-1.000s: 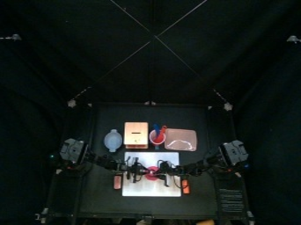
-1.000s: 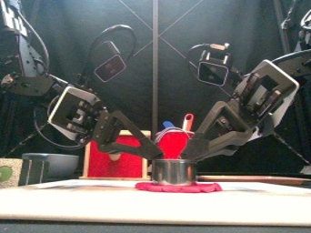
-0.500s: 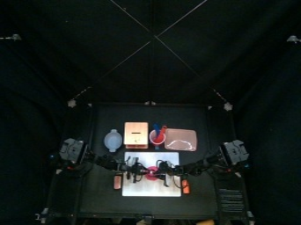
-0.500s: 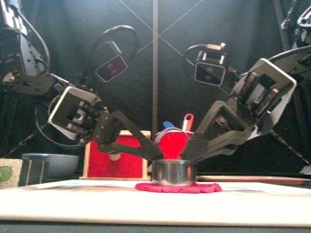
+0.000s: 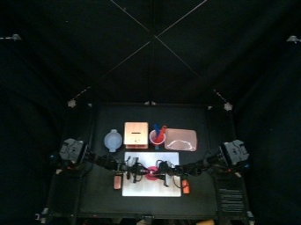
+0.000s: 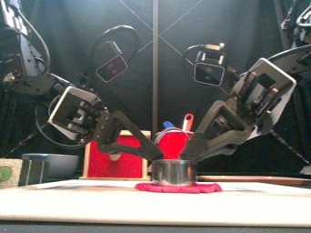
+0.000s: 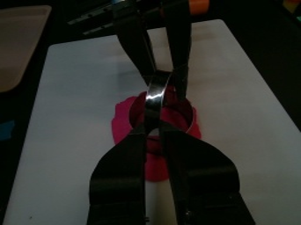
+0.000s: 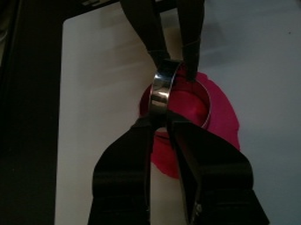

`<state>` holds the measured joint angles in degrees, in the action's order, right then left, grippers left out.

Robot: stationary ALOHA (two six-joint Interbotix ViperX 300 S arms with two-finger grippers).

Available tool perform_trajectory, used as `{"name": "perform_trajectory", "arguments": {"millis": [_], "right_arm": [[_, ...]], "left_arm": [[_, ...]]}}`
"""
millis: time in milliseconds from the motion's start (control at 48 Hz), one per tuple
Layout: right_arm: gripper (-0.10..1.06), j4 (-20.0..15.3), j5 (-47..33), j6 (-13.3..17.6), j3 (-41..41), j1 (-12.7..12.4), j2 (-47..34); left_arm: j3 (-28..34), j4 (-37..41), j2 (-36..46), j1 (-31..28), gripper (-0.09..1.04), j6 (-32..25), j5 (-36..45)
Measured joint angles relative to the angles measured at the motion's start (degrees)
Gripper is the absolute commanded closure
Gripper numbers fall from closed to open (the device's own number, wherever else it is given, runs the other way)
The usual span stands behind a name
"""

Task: Get the cutter from the drawer then cut the dough then place the extra dough in the bowl
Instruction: Cut the dough

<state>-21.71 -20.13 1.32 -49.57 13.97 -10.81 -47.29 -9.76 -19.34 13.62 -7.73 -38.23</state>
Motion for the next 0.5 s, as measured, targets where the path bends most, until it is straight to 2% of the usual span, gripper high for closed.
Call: {"name": "perform_trajectory", "arguments": {"millis": [500], "right_arm": [[0.46,-0.1,1.5,0.0,0.4,-0.1,0.0]], "left_arm": [[0.1,0.0,0.0,0.0,0.46,0.0,1.0]]}}
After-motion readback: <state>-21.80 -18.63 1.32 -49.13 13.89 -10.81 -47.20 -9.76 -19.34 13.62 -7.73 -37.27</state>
